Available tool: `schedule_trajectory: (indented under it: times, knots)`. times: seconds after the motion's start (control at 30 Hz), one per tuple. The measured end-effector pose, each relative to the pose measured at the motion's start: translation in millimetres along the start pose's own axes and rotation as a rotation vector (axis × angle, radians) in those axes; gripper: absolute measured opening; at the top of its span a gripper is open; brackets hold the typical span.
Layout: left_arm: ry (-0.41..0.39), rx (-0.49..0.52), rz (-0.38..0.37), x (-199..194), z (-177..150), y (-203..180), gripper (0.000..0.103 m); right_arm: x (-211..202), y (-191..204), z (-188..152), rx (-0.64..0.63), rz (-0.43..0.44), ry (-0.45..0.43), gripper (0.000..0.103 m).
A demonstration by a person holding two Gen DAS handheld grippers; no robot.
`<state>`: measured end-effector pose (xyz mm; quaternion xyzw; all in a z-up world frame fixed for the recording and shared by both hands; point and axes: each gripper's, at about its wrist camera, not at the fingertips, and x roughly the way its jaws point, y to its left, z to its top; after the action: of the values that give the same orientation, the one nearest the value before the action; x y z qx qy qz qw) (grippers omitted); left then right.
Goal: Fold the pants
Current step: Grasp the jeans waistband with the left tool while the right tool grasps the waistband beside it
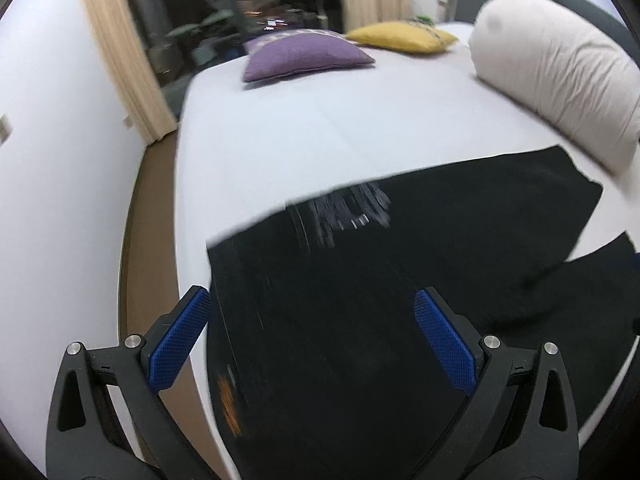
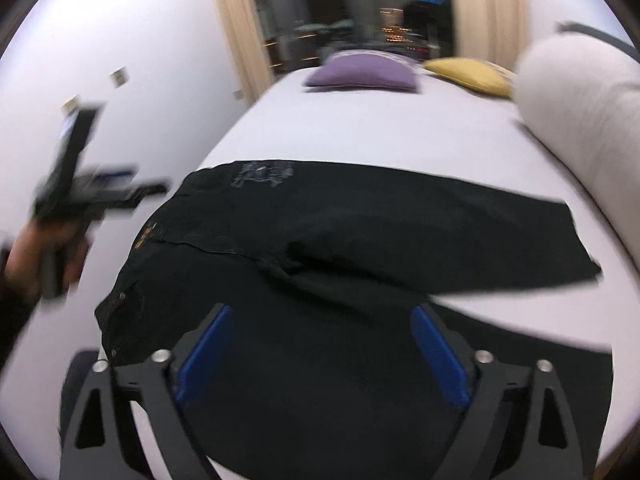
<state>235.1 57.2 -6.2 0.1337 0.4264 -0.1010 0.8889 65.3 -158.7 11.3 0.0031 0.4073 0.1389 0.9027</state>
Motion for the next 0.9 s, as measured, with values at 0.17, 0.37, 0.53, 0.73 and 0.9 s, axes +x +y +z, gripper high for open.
schedule_trajectory:
  times: [0.17,0.37,0.53,0.73,0.9]
  knots:
    - [0.077,0.129,-0.075,76,51,30,0.103,25,-17,22,-0.082,0.132,0.028,0.079]
    - [0.244,0.265,-0.144,165,72,40,0.094,67,-46,43,-0.119,0.237,0.061,0.076]
    - [0.389,0.238,-0.289,213,75,56,0.077,102,-62,66,-0.163,0.3,0.118,0.072]
    - [0.385,0.185,-0.337,222,73,66,0.065,106,-53,76,-0.097,0.343,0.102,0.065]
    - [0.359,0.152,-0.346,204,71,72,0.019,92,-28,76,-0.115,0.32,0.089,0.063]
